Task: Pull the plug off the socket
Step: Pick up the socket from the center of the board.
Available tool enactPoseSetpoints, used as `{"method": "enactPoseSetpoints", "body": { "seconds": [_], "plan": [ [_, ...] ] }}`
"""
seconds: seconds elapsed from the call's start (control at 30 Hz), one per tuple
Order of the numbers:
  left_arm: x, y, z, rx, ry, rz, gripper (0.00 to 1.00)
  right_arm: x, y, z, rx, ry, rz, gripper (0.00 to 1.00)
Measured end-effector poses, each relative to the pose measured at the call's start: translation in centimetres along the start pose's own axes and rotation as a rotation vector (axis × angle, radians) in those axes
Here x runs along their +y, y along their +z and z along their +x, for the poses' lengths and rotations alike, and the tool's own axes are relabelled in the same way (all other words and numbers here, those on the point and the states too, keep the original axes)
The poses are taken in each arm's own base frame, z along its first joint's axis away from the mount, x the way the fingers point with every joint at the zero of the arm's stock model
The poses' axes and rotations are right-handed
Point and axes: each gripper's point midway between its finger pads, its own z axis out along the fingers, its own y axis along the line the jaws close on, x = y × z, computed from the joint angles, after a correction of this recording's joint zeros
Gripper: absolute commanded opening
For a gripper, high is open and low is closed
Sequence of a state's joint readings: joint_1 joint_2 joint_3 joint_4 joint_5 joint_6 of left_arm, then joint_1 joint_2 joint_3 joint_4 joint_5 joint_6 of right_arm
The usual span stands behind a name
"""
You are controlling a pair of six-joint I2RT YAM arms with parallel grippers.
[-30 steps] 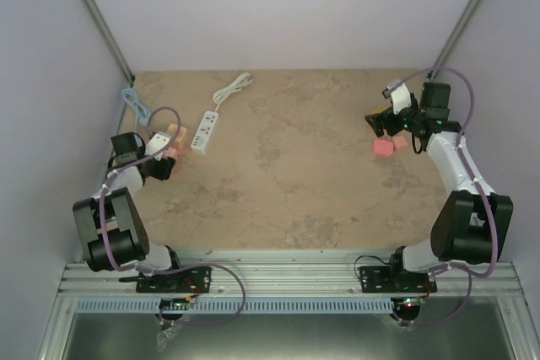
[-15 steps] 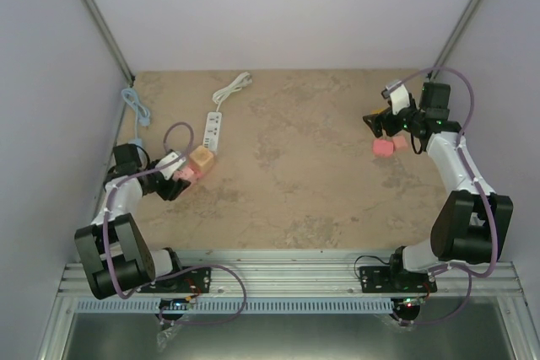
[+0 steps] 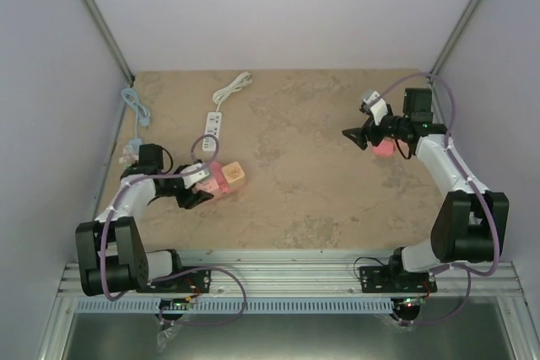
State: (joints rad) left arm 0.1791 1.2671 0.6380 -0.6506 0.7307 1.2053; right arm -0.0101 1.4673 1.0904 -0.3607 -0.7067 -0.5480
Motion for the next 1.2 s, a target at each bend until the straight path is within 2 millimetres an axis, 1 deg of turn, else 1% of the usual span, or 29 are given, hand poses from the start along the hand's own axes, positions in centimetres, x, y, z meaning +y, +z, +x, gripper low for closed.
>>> {"method": "enactPoseSetpoints", "body": {
  "seconds": [0.17,0.23,0.37,0.43,0.5,0.53,0.6,0.67,0.8,0.87,1.0,1.1,1.2],
  "plan": [
    [-1.2,1.5,-2.0,-0.016,0.038,0.046,0.53,3.4,1.0,-0.1,-0.019,-0.106,-0.113,0.98],
    [-1.8,2.4,-3.1,-0.017,0.065,0.065,0.53,5.5,1.0,0.0,-0.041,-0.179,-0.169,0.98],
    [-3.1,4.3,-5.8,-0.028,0.139,0.104,0.52,10.5,0.3,1.1,-0.093,-0.339,-0.266,0.98],
    [-3.5,5.0,-7.0,-0.033,0.169,0.107,0.52,12.6,0.0,1.4,-0.118,-0.412,-0.301,0.98],
    [-3.6,5.6,-8.5,-0.043,0.202,0.095,0.52,14.3,0.1,1.6,-0.132,-0.466,-0.333,0.98],
    [-3.6,5.8,-9.1,-0.050,0.217,0.086,0.52,14.6,0.2,1.5,-0.136,-0.477,-0.343,0.98],
    [-3.7,6.4,-10.5,-0.062,0.255,0.062,0.51,14.7,0.5,1.5,-0.135,-0.481,-0.349,0.98],
    [-4.1,7.0,-11.7,-0.070,0.299,0.038,0.51,14.3,1.0,1.5,-0.120,-0.455,-0.360,0.98],
    [-5.1,8.2,-13.2,-0.085,0.385,-0.006,0.51,13.0,2.1,0.8,-0.098,-0.396,-0.370,0.98],
    [-5.7,8.9,-13.3,-0.085,0.427,-0.030,0.51,12.4,2.3,0.2,-0.099,-0.366,-0.373,0.98],
    [-6.8,9.9,-12.7,-0.069,0.486,-0.061,0.52,11.6,2.4,-1.3,-0.108,-0.299,-0.403,0.97],
    [-7.0,10.1,-12.7,-0.064,0.509,-0.086,0.52,11.3,2.7,-2.2,-0.107,-0.237,-0.447,0.91],
    [-6.9,10.0,-13.6,-0.077,0.542,-0.125,0.52,11.0,3.5,-2.4,-0.088,-0.171,-0.498,0.86]
  ]
}}
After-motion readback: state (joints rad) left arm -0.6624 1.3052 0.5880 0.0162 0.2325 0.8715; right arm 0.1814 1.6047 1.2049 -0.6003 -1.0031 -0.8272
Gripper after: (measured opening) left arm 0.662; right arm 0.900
